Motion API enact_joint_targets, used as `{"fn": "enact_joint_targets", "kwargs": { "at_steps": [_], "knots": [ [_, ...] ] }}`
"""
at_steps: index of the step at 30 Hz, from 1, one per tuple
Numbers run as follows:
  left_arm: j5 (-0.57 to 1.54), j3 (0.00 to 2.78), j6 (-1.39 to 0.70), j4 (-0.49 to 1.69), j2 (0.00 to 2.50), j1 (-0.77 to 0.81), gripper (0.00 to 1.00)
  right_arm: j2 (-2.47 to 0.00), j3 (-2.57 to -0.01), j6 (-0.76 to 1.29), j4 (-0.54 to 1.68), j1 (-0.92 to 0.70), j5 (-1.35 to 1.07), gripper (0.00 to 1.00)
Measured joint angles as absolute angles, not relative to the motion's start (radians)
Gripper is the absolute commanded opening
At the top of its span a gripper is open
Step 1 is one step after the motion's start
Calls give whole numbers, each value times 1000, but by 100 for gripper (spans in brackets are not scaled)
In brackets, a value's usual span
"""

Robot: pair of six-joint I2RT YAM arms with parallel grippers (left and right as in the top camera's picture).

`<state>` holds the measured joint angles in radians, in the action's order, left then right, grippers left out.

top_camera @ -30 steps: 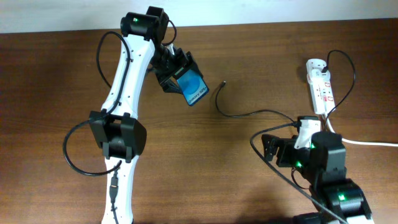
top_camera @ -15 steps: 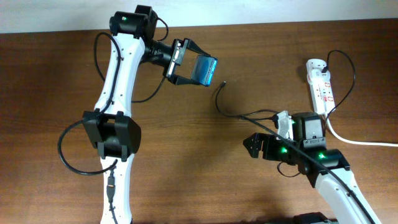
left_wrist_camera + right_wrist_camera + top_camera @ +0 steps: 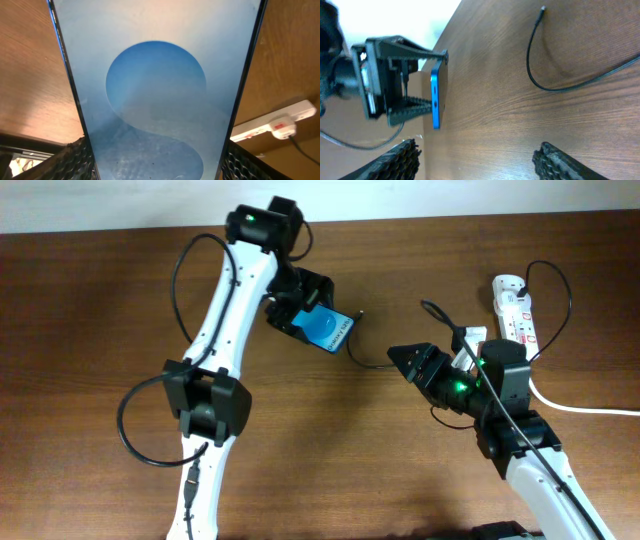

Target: Plug charger to phone and switch on socket

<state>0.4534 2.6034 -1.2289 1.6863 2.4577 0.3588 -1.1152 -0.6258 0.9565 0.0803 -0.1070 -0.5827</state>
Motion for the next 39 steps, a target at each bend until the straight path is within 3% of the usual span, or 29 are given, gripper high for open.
{"fn": "enact_joint_targets", "kwargs": {
  "at_steps": [9,17,21,35,39],
  "knots": [
    [436,2603,-1280,1686,2458,466,0,-1295,-627,1101,-181,-271,-517,64],
    [436,2603,-1282,1686,2458,515,0,-1341,-627,1144,-196,-276,-475,50],
    [436,2603,-1284,1686,2458,519,0,-1342,-627,1148,-208,-308,-431,48],
    [437,2603,-1284,1686,2458,543,0,-1343,-627,1148,-229,-314,-400,10],
    [437,2603,-1284,1681,2458,543,0,-1343,-627,1174,-233,-314,-398,4]
  ]
}}
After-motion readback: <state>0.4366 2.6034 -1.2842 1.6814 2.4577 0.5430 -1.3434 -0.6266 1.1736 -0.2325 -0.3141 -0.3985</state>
